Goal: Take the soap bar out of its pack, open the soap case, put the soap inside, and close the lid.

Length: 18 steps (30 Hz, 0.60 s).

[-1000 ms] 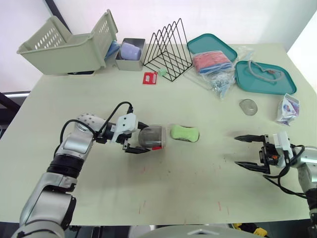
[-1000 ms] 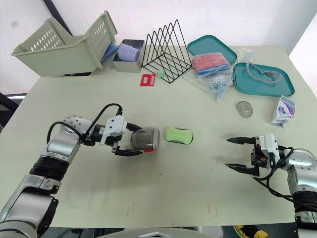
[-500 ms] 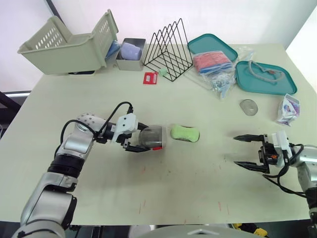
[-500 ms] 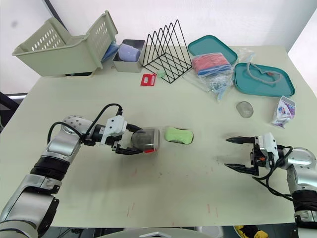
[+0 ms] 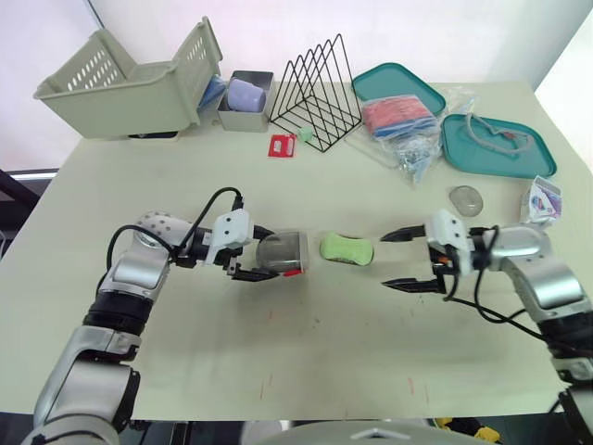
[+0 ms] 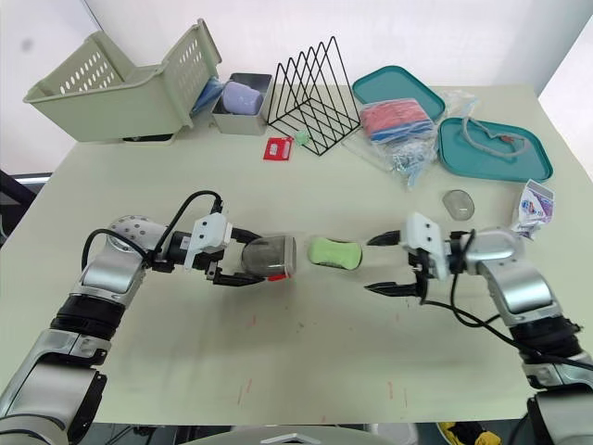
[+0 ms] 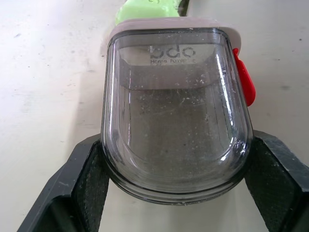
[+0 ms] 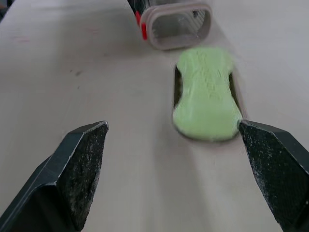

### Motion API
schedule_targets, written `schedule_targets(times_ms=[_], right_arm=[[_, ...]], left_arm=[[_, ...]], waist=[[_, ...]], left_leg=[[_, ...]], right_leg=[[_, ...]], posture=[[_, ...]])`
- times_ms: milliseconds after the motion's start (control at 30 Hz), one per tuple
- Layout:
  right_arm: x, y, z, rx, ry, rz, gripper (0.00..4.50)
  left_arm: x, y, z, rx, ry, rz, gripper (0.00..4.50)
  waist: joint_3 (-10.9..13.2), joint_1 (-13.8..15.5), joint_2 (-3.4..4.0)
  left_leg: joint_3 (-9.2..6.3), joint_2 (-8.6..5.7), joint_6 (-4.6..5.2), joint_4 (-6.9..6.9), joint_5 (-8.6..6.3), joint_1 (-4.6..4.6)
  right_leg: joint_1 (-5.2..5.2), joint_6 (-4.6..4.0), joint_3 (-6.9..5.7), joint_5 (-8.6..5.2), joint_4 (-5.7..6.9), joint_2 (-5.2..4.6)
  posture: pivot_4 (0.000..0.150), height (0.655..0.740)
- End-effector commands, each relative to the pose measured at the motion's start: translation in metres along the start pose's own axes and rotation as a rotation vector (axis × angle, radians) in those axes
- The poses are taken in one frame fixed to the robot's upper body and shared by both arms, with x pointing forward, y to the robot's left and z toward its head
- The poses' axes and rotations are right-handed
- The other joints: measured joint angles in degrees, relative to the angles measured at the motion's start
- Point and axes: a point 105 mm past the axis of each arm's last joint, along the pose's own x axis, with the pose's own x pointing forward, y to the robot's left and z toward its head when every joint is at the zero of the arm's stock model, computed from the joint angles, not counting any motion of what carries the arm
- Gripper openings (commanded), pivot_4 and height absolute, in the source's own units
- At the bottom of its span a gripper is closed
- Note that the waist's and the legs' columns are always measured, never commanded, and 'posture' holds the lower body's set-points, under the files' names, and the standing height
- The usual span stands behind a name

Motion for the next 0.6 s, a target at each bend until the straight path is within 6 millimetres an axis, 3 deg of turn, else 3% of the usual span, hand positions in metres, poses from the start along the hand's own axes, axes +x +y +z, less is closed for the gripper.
schedule_targets(times_ms=[33,267,600], right_arm=[[0.012,-0.010,0.013,-0.049,0.025,-0.043,4.50],[0.030,-0.026,0.012,-0.059,0.077,-0.102,4.50],[0.041,-0.026,0.001,-0.016,0.148,-0.089,4.50]], left_arm=[[-0.006,0.002,0.009,0.028,-0.024,0.019,3.41],[-0.004,0.000,0.011,0.030,-0.024,0.018,3.41],[-0.005,-0.003,0.011,0.028,-0.022,0.021,3.41]], waist=[[0.0,0.0,0.00],[0.0,0.0,0.00],[0.0,-0.2,0.00]], left_leg=[[-0.01,0.00,0.00,0.00,0.00,-0.01],[-0.03,0.00,0.00,0.01,0.00,-0.03],[-0.04,0.00,0.00,0.01,0.00,-0.03]], right_leg=[[0.00,0.00,-0.02,0.00,-0.02,-0.01],[0.00,0.00,-0.05,0.00,-0.03,-0.01],[-0.02,0.00,-0.05,0.00,-0.01,0.00]], posture=[[0.150,0.7400],[0.150,0.7400],[0.150,0.7400]])
